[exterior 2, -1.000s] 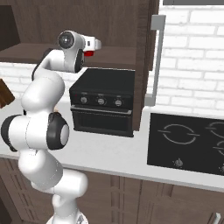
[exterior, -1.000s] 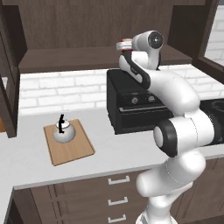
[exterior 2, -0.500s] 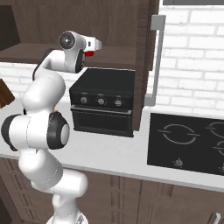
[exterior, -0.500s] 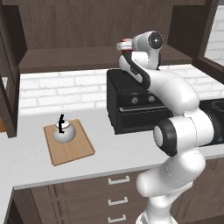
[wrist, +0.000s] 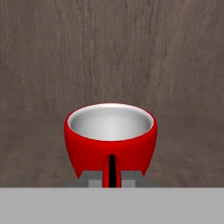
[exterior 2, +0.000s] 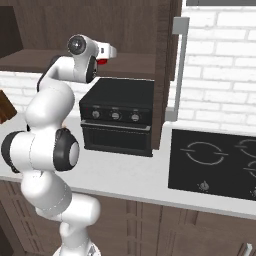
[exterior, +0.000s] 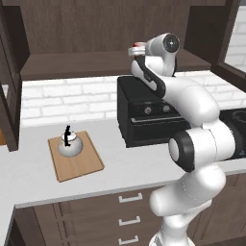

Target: Pick the kettle from the counter and place it on the tray. Then pick the mug from the cabinet and place it on the tray. Then close the cabinet doors.

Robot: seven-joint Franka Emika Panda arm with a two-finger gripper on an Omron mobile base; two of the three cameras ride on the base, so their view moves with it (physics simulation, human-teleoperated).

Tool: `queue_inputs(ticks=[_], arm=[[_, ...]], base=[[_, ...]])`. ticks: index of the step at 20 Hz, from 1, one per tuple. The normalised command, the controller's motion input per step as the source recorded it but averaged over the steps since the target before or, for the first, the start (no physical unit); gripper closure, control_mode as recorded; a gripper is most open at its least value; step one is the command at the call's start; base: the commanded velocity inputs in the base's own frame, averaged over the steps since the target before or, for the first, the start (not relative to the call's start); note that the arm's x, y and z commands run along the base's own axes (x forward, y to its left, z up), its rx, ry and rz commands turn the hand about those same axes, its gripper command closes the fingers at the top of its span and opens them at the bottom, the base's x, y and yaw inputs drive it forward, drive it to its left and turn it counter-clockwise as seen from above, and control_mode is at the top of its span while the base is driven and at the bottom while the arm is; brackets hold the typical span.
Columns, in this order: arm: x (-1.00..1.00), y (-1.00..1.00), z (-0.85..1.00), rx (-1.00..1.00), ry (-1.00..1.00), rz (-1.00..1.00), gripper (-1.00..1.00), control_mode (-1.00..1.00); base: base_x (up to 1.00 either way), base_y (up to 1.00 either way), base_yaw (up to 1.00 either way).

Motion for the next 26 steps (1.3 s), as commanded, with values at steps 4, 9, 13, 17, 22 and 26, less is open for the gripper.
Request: queue_inputs(ticks=[4,9,13,17,22,26], arm=[[-0.05,0.00,-0.10,0.00,0.00,0.00,1.00,-1.00],[-0.16,0.00,-0.01,0.00,-0.03,0.00,1.00,-1.00],[-0.18,0.00,0.00,0.00,-0.08,0.00,1.00,-1.00],[-0.35,0.00,0.00,0.00,-0.14,0.00,1.00,-1.00],[-0.67,0.00,0.04,0.00,-0.26,0.02,1.00,-1.00],[-0.91,0.00,0.14,0.01,-0.24,0.11,1.00,-1.00]], base=[[0.00,0.00,0.00],[0.00,0.00,0.00],[0.00,0.00,0.00],[0.00,0.00,0.00],[0.00,0.00,0.00],[0.00,0.00,0.00]])
